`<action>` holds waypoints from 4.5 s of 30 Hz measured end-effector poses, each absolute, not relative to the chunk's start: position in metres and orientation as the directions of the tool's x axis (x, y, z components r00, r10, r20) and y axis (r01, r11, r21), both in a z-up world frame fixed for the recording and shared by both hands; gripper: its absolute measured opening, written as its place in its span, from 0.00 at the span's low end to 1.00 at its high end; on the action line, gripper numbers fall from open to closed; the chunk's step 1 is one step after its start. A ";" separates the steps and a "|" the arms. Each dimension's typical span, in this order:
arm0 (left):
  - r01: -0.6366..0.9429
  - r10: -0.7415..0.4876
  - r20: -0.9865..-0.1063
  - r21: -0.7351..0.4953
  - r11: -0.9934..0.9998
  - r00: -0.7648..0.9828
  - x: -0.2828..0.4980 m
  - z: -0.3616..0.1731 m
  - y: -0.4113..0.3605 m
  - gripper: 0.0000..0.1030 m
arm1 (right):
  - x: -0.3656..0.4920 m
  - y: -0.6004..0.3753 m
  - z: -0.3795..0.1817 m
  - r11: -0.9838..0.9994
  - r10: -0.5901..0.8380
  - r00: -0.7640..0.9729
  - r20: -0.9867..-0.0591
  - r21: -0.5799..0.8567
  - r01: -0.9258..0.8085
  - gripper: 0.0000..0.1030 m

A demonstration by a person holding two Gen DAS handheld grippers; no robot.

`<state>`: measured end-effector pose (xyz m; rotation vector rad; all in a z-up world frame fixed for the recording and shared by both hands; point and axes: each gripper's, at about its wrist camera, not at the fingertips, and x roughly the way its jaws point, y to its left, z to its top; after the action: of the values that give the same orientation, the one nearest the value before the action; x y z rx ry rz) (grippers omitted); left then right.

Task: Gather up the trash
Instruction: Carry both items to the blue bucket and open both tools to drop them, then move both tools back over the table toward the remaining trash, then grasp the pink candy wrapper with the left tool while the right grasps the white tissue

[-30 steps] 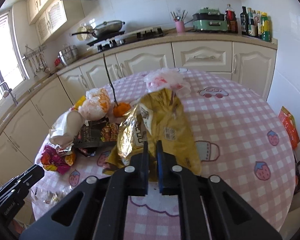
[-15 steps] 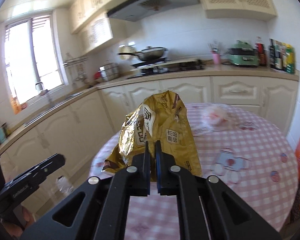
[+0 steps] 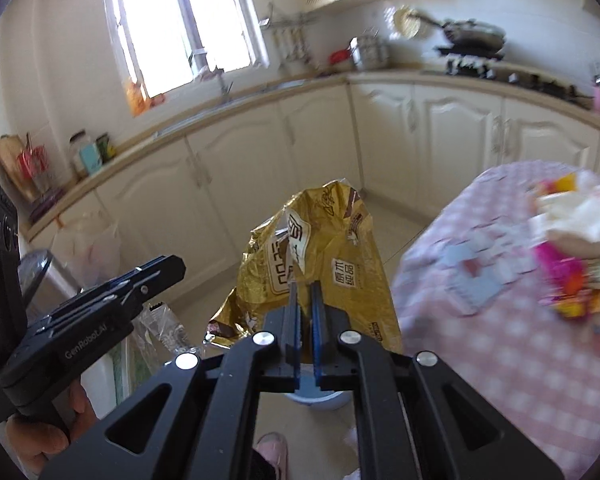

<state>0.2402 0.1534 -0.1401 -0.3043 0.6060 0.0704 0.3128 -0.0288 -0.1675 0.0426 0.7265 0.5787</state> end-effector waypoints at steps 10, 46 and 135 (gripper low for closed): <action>-0.288 -0.009 -0.745 -0.269 0.919 0.667 0.328 -0.250 0.202 0.12 | 0.388 0.072 -0.287 0.842 0.460 0.379 -0.803 0.259 -0.474 0.05; -0.336 0.015 -0.808 -0.228 0.914 0.590 0.388 -0.306 0.228 0.51 | 0.456 0.078 -0.324 0.909 0.354 0.447 -0.822 0.190 -0.371 0.42; 0.114 -0.255 -0.540 -0.281 0.953 0.802 0.328 -0.123 0.023 0.29 | 0.384 -0.210 -0.139 0.971 0.201 0.806 -0.557 0.224 -0.087 0.16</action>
<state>0.3276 0.0228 -0.1226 -0.2405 0.6094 -0.2002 0.3842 -0.2098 -0.1387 0.1918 0.6152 0.1549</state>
